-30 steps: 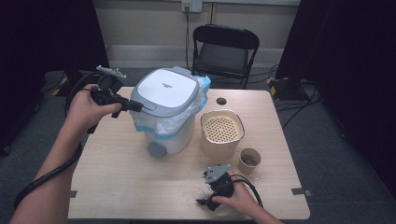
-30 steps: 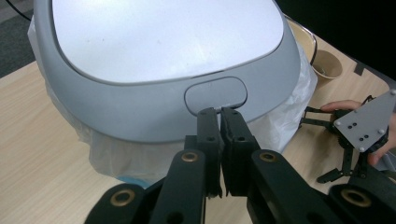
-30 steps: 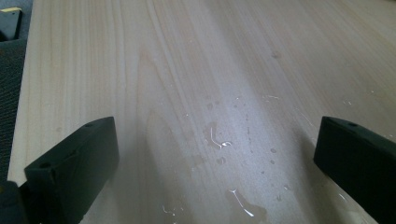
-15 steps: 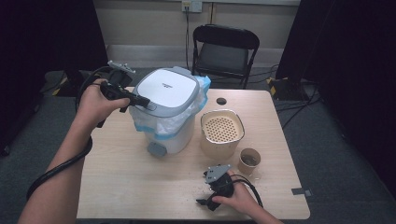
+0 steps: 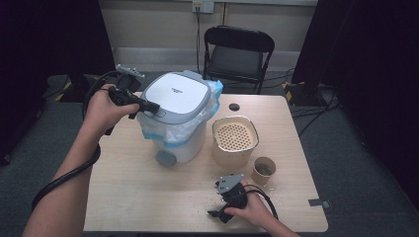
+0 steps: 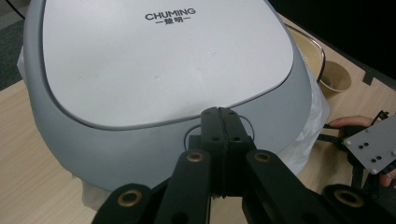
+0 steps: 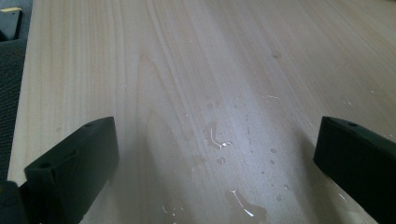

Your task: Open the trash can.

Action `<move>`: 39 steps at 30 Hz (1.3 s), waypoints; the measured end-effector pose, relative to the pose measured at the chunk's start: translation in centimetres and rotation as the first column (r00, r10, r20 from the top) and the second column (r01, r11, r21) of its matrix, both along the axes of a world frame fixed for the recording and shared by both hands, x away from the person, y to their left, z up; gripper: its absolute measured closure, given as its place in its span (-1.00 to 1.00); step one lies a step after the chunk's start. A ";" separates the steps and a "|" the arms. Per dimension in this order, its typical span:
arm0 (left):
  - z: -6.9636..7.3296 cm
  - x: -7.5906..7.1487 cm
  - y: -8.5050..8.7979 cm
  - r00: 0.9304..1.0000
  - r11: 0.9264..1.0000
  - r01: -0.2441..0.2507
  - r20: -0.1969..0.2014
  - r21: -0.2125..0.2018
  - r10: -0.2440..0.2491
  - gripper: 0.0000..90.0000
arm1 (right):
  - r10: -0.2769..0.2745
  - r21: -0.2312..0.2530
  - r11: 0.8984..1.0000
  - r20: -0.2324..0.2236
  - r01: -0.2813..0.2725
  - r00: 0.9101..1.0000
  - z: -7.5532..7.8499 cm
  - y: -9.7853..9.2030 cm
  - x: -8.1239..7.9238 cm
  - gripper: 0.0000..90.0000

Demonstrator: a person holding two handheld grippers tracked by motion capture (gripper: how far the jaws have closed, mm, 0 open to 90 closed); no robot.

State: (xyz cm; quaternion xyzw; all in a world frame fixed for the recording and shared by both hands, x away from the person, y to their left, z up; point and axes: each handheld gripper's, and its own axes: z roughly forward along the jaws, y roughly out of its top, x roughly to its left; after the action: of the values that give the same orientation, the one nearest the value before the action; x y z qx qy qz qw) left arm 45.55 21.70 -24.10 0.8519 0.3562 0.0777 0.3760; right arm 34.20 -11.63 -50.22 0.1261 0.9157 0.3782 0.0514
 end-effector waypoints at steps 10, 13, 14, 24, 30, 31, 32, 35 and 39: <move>-0.3 -0.1 0.3 1.000 1.000 0.003 -0.006 -0.008 -0.003 1.00 | 0.000 0.000 1.000 0.000 0.000 1.000 0.0 0.0 0.0 -1.00; -0.3 -0.2 0.3 1.000 1.000 -0.001 -0.004 -0.014 0.001 1.00 | 0.000 0.000 1.000 0.000 0.000 1.000 0.0 0.0 0.0 -1.00; -0.4 -0.2 0.3 1.000 1.000 -0.004 -0.007 -0.015 0.003 1.00 | 0.000 0.000 1.000 0.000 0.000 1.000 0.0 0.0 0.0 -1.00; -0.3 -0.8 0.5 1.000 1.000 0.017 0.022 -0.009 -0.017 0.82 | 0.000 0.000 1.000 0.000 0.000 1.000 0.0 0.0 0.0 -1.00; -0.7 -1.7 1.2 0.999 0.998 0.045 0.031 -0.035 -0.043 0.71 | 0.000 0.000 1.000 0.001 0.000 1.000 0.0 0.0 0.0 -1.00; -0.8 -1.9 1.4 0.999 0.998 0.046 0.029 -0.034 -0.045 0.69 | 0.000 0.000 1.000 0.001 0.000 1.000 0.0 0.0 0.0 -1.00; -1.0 -2.1 1.5 0.999 0.998 0.045 0.025 -0.035 -0.044 0.66 | 0.000 0.000 1.000 0.000 0.000 1.000 0.0 0.0 0.0 -1.00; -1.6 -2.6 1.8 0.998 0.998 0.056 0.027 -0.041 -0.055 0.56 | 0.000 0.000 1.000 0.001 0.000 1.000 0.0 0.0 0.0 -1.00; -2.3 -3.1 2.1 0.998 0.998 0.061 0.015 -0.034 -0.061 0.38 | 0.000 0.000 1.000 0.000 0.000 1.000 0.0 0.0 0.0 -1.00</move>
State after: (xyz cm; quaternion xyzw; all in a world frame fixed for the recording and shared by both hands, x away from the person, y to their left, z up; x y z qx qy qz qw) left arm 42.42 23.79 -26.44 0.8552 0.3286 0.0660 0.3953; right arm 34.21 -11.62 -50.22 0.1260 0.9157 0.3781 0.0516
